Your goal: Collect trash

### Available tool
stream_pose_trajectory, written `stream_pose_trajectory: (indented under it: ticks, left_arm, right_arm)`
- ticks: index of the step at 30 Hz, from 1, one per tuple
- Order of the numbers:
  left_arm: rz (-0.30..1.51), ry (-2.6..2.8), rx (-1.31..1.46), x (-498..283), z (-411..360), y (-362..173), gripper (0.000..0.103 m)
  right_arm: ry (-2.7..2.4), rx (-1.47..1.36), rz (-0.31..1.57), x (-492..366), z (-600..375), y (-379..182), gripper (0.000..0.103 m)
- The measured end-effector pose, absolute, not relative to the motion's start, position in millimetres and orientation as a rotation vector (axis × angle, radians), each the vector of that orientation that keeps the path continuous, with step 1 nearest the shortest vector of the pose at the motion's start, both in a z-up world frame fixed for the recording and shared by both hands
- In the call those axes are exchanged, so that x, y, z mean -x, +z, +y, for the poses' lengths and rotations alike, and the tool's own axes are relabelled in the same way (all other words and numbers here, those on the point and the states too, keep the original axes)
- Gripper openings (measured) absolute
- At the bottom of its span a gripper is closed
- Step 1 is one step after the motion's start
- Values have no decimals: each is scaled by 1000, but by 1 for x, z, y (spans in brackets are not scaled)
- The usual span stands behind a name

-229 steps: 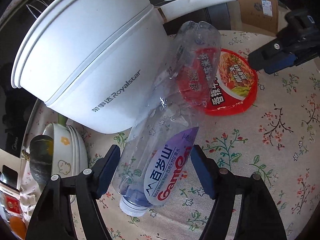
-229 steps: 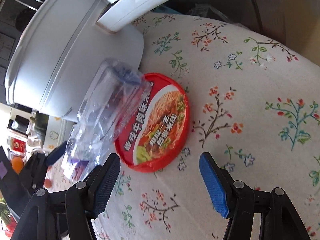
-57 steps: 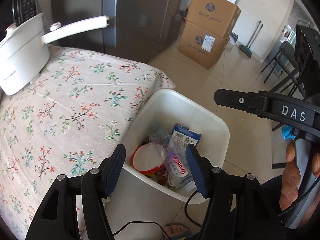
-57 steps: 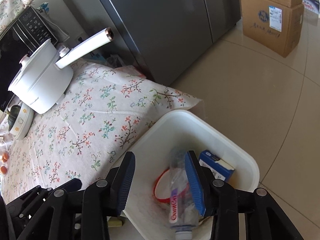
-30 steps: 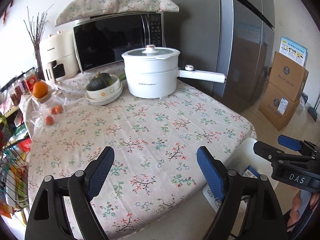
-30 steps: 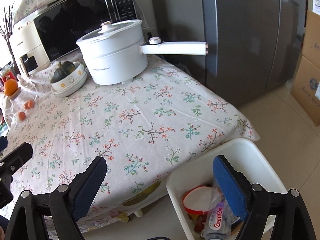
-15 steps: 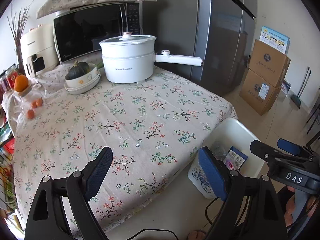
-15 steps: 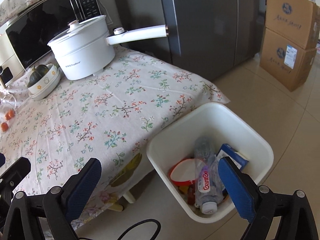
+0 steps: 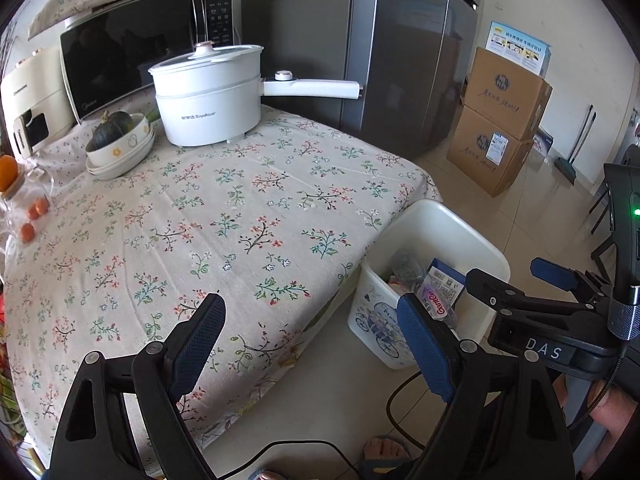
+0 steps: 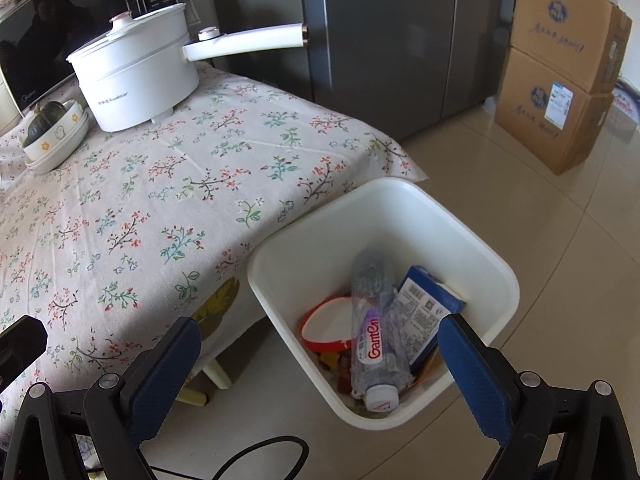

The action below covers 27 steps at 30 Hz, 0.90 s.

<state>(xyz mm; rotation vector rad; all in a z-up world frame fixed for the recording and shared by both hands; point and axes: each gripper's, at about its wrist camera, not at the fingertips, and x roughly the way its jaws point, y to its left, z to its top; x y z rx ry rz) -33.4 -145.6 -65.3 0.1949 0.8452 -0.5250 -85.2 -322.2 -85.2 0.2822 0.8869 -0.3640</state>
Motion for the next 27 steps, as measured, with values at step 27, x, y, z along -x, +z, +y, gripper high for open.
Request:
stream_pose_trajectory:
  ticks: [27]
  left_arm:
    - [891,-476,-178,20,-140,-72,90]
  right_arm:
    - [-354,-277,909,80,-321,-92,99]
